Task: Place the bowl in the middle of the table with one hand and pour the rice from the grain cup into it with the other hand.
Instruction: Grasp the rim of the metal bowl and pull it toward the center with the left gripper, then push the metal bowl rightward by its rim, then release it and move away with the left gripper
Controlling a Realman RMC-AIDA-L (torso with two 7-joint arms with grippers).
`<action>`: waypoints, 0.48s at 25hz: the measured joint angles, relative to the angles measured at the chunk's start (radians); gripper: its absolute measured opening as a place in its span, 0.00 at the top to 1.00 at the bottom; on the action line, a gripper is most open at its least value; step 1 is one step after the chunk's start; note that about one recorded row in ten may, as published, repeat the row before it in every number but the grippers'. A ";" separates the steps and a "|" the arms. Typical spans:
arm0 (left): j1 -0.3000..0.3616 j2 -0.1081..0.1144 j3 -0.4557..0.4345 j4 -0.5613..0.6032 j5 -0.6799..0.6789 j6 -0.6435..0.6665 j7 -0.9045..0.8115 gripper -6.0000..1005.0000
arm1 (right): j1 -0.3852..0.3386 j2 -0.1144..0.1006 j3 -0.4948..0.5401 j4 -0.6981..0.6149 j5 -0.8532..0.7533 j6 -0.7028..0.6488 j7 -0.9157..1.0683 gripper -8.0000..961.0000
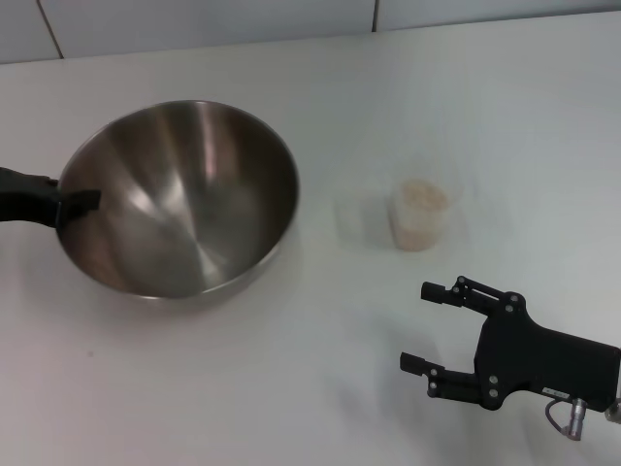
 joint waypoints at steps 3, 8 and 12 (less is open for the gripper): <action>-0.010 0.000 -0.004 -0.001 0.000 0.020 -0.006 0.73 | -0.001 0.000 0.000 0.000 0.000 0.000 0.000 0.17; -0.024 0.000 -0.006 -0.002 -0.001 0.038 -0.007 0.86 | -0.001 0.000 0.000 0.000 0.000 -0.001 0.000 0.17; -0.040 0.002 -0.013 -0.013 -0.003 0.041 -0.026 0.90 | 0.000 0.000 0.000 0.000 0.000 -0.001 0.000 0.17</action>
